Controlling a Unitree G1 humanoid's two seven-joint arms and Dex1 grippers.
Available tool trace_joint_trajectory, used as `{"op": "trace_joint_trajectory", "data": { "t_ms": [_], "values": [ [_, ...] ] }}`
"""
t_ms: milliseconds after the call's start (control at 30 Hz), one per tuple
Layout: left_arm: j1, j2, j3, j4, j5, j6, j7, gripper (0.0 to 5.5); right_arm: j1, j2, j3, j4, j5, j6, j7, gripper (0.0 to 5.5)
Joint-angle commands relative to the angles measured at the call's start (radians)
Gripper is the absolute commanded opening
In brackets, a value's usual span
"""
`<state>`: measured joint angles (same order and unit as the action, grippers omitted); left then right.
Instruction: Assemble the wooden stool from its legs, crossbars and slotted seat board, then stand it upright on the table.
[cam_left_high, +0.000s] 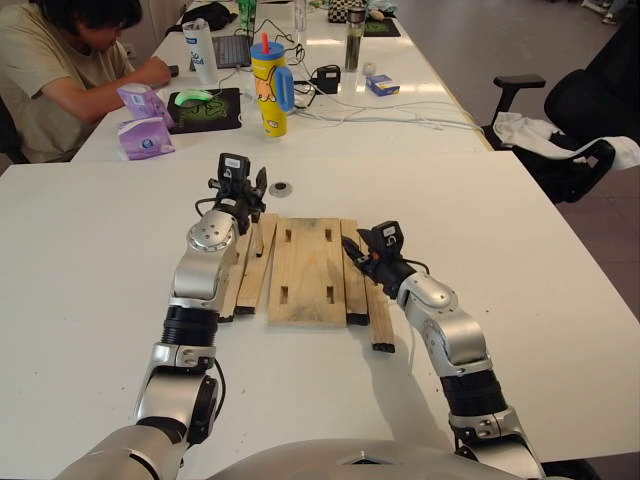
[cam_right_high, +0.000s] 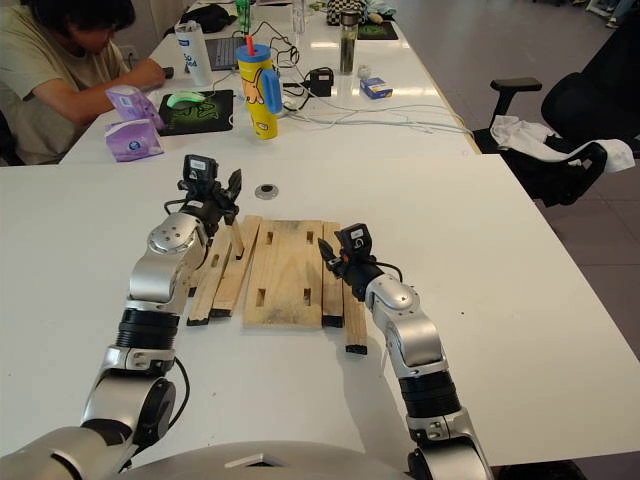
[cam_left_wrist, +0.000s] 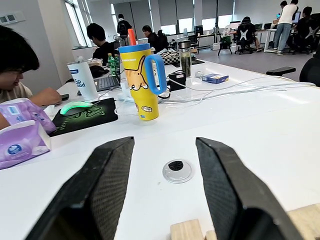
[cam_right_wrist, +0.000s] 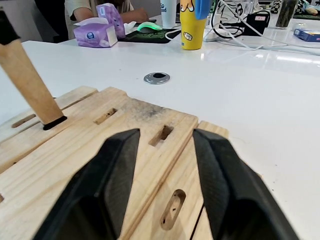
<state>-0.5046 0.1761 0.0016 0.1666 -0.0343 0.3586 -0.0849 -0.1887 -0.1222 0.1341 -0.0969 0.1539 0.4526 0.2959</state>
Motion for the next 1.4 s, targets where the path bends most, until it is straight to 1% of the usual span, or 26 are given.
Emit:
{"op": "trace_joint_trajectory", "data": {
  "t_ms": [33,167,267,467,633,767,833,900,967,1000,1100,1167,1300,1400],
  "values": [
    [0.096,-0.005,0.016,0.016,0.028,-0.007,0.042,2.29,-0.012,0.003,0.003,0.023,-0.014,-0.018,-0.003,1.97],
    [0.075,-0.025,0.058,-0.051,-0.011,-0.145,0.052,2.29,-0.017,0.01,-0.007,0.036,-0.013,-0.028,-0.004,1.97],
    [0.049,-0.024,0.083,-0.062,-0.023,-0.201,0.054,2.29,-0.028,0.012,-0.009,0.052,-0.013,-0.038,-0.001,1.97],
    [-0.067,-0.001,0.124,-0.069,-0.047,-0.23,0.044,2.29,-0.038,0.012,-0.013,0.063,-0.015,-0.05,0.003,1.97],
    [-0.13,-0.005,0.118,-0.168,-0.069,-0.239,0.024,2.29,-0.029,0.011,-0.002,0.061,-0.021,-0.052,0.005,1.97],
    [-0.096,-0.041,0.082,-0.183,-0.082,-0.207,0.009,2.29,-0.035,0.015,0.0,0.066,-0.024,-0.053,0.006,1.97],
    [-0.058,-0.057,0.067,-0.143,-0.081,-0.176,0.005,2.29,-0.034,0.015,-0.001,0.065,-0.025,-0.054,0.007,1.97],
    [-0.012,-0.06,0.035,-0.023,-0.063,-0.05,0.0,2.29,-0.03,0.016,-0.001,0.061,-0.027,-0.053,0.004,1.97],
    [0.049,-0.075,0.038,0.093,-0.071,0.079,0.015,2.29,-0.027,0.018,0.002,0.059,-0.028,-0.053,0.003,1.97],
    [0.081,-0.068,0.007,0.129,-0.062,0.132,-0.009,2.29,-0.027,0.021,0.003,0.06,-0.028,-0.051,0.003,1.97],
    [0.127,-0.05,-0.038,0.13,-0.024,0.143,-0.016,2.29,-0.025,0.021,0.004,0.058,-0.029,-0.048,0.002,1.97],
    [0.108,-0.047,-0.02,0.088,-0.024,0.1,0.004,2.29,-0.023,0.022,0.002,0.059,-0.029,-0.05,0.0,1.97],
    [0.066,-0.056,0.013,-0.016,-0.02,-0.051,0.041,2.29,-0.011,0.023,0.001,0.054,-0.031,-0.051,-0.005,1.97],
    [0.057,-0.079,0.044,-0.111,-0.057,-0.21,0.036,2.29,-0.001,0.023,-0.003,0.059,-0.031,-0.057,-0.005,1.97]
  ]
}}
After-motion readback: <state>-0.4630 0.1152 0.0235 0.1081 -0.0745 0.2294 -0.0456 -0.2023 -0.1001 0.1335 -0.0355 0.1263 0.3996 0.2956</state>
